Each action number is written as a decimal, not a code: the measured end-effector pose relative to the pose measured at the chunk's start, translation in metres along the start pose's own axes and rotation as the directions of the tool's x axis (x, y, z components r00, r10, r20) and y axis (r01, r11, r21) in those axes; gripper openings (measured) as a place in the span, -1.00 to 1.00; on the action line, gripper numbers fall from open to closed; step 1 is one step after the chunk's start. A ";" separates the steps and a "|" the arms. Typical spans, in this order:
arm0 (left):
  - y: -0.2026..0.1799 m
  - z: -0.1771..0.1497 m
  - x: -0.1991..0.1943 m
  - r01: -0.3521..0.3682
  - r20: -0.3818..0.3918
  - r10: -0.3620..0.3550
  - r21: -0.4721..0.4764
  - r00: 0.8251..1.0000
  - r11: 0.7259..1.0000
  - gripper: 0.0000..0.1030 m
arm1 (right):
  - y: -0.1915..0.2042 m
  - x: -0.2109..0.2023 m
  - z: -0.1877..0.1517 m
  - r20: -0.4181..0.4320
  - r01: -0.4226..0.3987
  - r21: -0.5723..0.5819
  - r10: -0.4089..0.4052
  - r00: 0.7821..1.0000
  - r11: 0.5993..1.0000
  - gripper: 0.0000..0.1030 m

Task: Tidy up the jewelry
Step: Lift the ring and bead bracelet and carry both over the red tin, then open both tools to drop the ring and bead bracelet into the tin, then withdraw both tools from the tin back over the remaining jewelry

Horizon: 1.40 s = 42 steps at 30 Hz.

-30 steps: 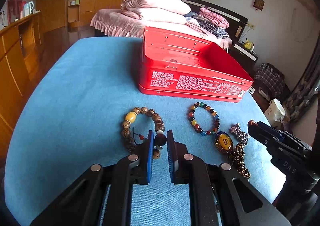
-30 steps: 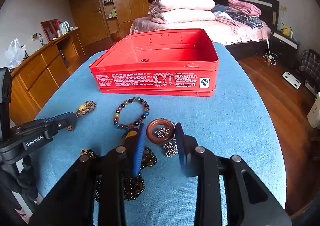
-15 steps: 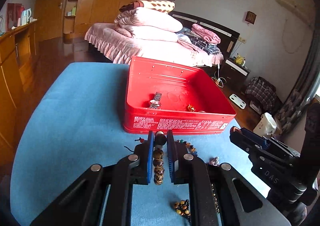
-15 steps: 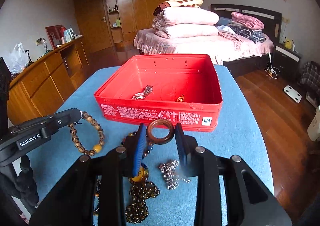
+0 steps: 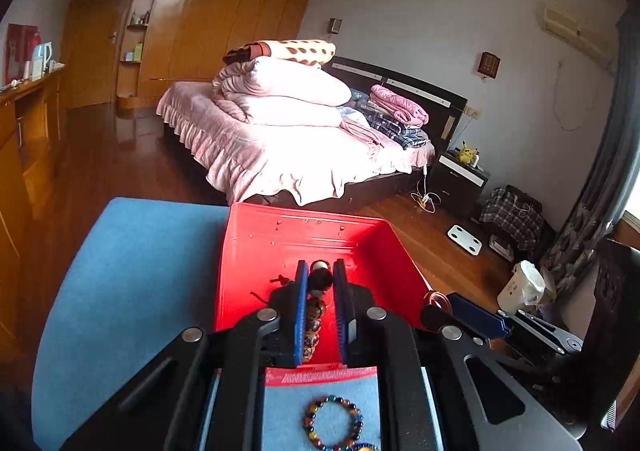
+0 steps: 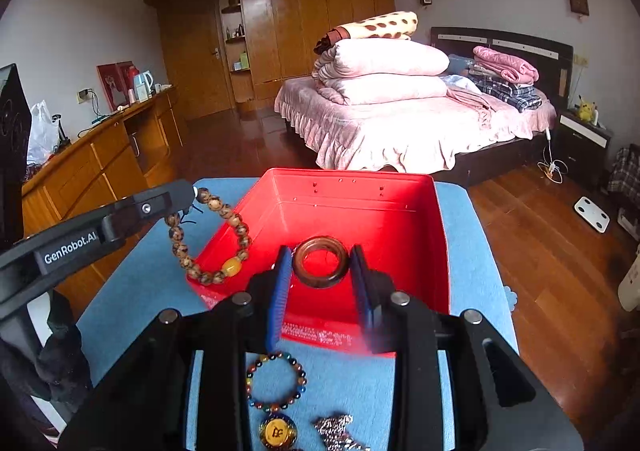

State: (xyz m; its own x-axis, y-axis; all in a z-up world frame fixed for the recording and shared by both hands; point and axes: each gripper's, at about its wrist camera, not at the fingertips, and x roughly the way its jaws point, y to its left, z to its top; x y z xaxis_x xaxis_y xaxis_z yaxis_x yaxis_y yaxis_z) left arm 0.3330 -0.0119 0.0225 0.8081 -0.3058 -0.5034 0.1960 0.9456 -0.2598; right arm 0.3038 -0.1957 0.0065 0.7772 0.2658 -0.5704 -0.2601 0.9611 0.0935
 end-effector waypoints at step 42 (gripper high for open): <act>0.017 -0.045 0.077 -0.217 -0.099 0.227 0.104 0.969 0.971 0.00 | -0.041 0.075 -0.016 -0.100 0.061 0.070 -0.054 0.994 0.996 -0.20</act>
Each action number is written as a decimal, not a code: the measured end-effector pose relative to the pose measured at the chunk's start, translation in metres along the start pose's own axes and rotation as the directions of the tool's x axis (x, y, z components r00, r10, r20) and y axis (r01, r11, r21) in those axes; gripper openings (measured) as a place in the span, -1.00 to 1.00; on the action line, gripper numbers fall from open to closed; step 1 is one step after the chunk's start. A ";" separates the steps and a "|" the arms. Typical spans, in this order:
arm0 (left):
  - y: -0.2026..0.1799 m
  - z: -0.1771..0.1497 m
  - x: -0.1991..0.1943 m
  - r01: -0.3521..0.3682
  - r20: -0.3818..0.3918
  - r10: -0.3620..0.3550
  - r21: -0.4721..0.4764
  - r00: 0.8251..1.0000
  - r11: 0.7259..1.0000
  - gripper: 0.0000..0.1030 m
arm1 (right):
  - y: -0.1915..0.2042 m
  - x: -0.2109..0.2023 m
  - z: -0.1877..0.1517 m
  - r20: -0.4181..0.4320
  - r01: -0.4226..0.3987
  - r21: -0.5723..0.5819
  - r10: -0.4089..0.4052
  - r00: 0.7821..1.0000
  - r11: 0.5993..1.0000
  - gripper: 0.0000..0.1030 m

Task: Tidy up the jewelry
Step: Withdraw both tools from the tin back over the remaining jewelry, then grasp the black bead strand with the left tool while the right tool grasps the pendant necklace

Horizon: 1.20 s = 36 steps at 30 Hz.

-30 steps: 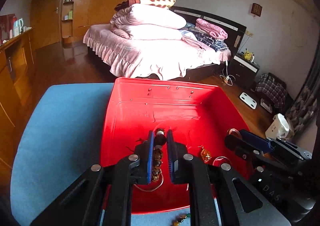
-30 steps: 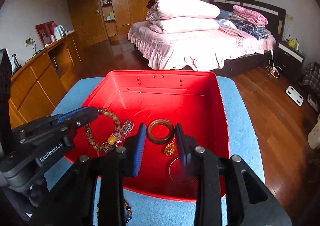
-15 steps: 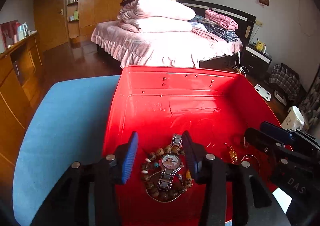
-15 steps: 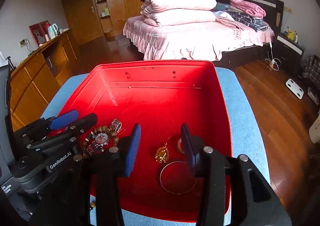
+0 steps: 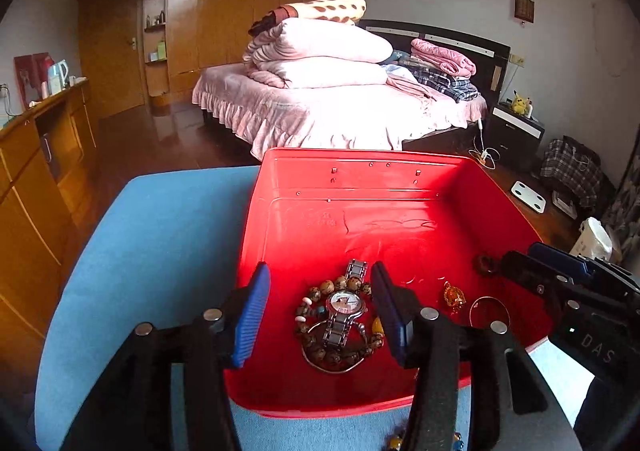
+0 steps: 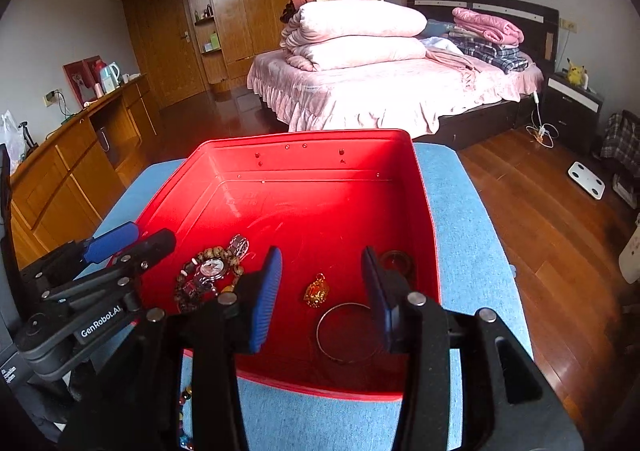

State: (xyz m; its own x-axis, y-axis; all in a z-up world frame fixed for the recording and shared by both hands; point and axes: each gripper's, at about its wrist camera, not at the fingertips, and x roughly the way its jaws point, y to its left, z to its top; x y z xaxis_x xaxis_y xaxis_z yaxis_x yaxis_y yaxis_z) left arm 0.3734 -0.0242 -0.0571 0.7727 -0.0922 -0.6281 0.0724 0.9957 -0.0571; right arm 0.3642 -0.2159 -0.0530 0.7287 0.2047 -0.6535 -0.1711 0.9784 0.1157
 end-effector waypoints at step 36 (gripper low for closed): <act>-0.022 -0.146 -0.120 0.016 -0.149 -0.014 0.012 0.989 1.000 0.23 | 0.020 -0.101 -0.158 -0.077 -0.007 0.001 0.007 0.997 1.000 -0.20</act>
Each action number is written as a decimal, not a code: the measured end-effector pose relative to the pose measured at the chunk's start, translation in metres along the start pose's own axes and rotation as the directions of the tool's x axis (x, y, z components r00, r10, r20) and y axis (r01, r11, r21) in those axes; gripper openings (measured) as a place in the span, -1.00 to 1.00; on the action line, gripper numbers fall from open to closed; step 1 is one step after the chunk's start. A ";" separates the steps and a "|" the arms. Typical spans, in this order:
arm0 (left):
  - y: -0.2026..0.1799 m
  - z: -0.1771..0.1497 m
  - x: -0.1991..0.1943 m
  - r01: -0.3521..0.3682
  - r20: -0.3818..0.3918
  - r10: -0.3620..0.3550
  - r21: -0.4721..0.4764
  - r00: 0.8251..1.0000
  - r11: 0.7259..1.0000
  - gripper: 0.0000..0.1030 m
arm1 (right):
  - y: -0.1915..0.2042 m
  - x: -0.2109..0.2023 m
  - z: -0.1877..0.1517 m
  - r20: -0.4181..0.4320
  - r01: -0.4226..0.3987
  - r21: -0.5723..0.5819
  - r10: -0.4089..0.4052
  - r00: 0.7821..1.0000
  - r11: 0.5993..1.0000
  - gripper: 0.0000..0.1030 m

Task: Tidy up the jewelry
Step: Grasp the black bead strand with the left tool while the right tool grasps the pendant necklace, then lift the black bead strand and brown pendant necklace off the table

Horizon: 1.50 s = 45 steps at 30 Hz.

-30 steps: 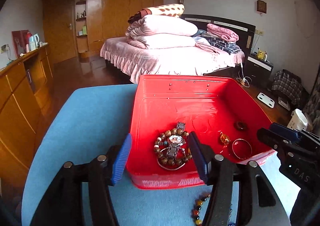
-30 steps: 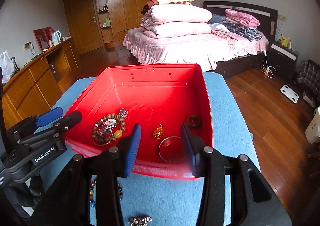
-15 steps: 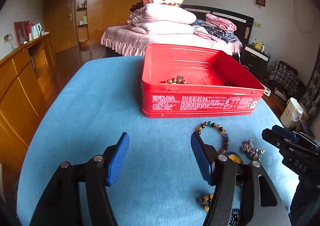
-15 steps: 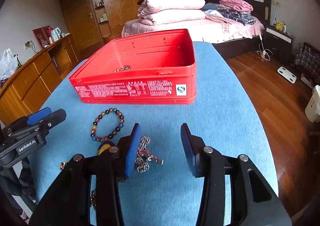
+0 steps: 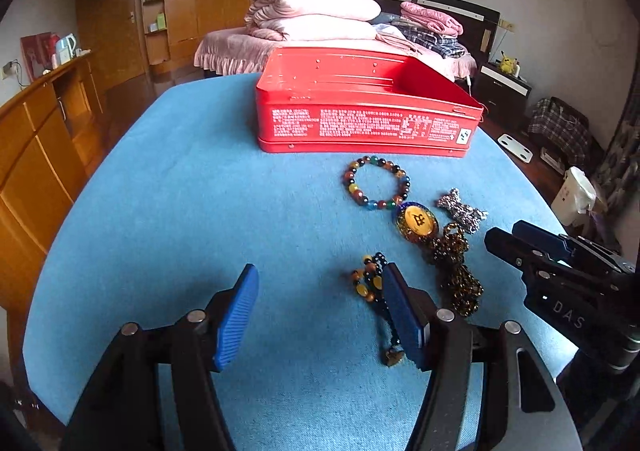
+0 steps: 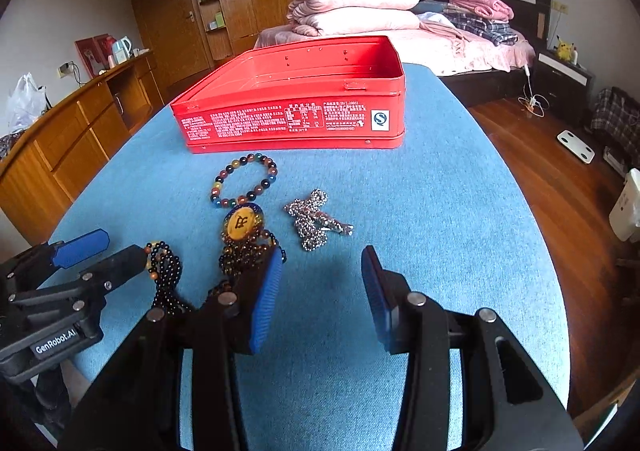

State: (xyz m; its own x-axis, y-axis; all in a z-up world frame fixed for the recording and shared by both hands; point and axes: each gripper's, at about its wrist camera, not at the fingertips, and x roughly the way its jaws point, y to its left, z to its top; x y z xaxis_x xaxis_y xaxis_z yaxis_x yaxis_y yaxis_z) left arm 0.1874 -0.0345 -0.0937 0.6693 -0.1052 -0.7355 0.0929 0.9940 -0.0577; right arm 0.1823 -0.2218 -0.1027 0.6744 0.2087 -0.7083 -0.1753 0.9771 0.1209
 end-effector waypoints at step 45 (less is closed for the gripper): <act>0.055 0.002 0.026 0.050 -0.029 -0.052 -0.049 0.998 0.998 -0.69 | 0.048 0.024 0.000 -0.087 -0.065 -0.080 0.058 0.994 0.995 -0.13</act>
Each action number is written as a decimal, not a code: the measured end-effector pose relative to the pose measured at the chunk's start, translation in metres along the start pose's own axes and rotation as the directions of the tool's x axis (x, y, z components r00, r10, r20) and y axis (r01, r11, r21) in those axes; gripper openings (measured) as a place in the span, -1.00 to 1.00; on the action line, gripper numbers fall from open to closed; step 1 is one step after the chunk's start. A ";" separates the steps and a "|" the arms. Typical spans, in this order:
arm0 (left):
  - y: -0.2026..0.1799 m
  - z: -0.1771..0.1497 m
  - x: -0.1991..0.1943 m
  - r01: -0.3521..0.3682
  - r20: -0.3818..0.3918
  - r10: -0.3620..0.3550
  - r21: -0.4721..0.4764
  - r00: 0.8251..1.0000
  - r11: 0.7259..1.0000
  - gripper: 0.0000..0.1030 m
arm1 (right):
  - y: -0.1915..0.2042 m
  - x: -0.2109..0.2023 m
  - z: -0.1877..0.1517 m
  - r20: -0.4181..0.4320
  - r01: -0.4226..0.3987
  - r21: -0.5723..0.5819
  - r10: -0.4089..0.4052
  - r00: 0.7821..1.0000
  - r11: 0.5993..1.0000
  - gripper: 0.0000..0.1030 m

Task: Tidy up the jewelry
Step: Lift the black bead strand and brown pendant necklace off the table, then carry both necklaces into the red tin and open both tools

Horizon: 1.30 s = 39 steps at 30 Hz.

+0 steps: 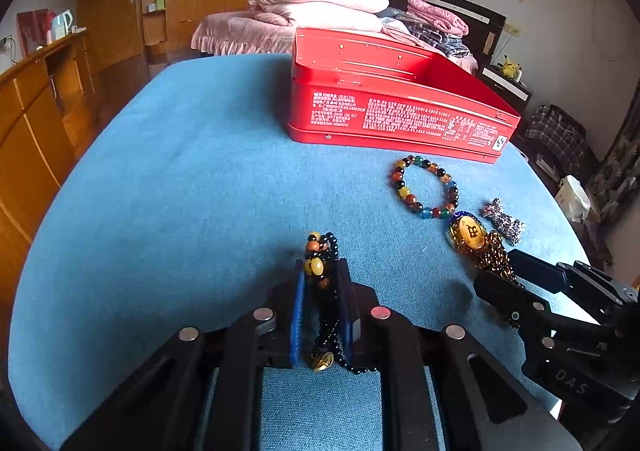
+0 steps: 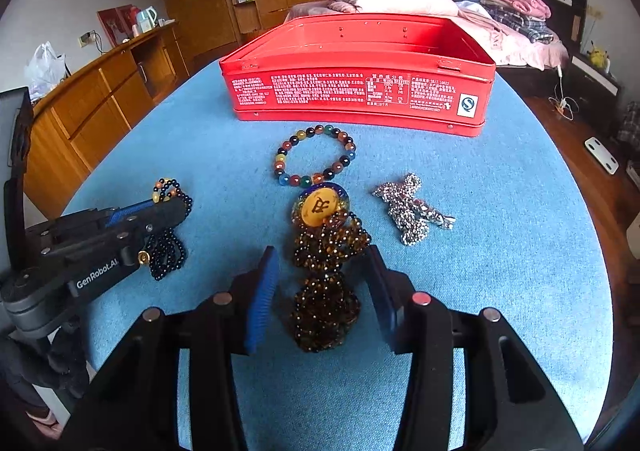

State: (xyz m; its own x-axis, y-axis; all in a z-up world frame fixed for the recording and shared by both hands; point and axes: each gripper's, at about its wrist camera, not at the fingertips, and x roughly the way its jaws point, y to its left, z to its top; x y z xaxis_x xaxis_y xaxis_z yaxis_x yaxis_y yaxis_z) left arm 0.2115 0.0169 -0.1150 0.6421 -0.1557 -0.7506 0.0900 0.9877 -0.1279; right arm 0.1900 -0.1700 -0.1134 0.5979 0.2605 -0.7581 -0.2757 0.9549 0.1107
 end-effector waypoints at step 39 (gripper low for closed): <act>-0.016 0.033 -0.023 0.060 0.094 -0.062 0.018 0.994 0.998 -0.78 | -0.014 -0.044 0.031 0.147 -0.037 0.001 0.036 0.988 0.999 -0.62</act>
State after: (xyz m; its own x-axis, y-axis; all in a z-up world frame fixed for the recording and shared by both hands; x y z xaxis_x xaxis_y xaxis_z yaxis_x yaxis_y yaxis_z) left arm 0.2201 0.0051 -0.0741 0.7043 -0.2141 -0.6768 0.1423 0.9767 -0.1610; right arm 0.1905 -0.1903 -0.0619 0.6915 0.3131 -0.6510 -0.2970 0.9447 0.1388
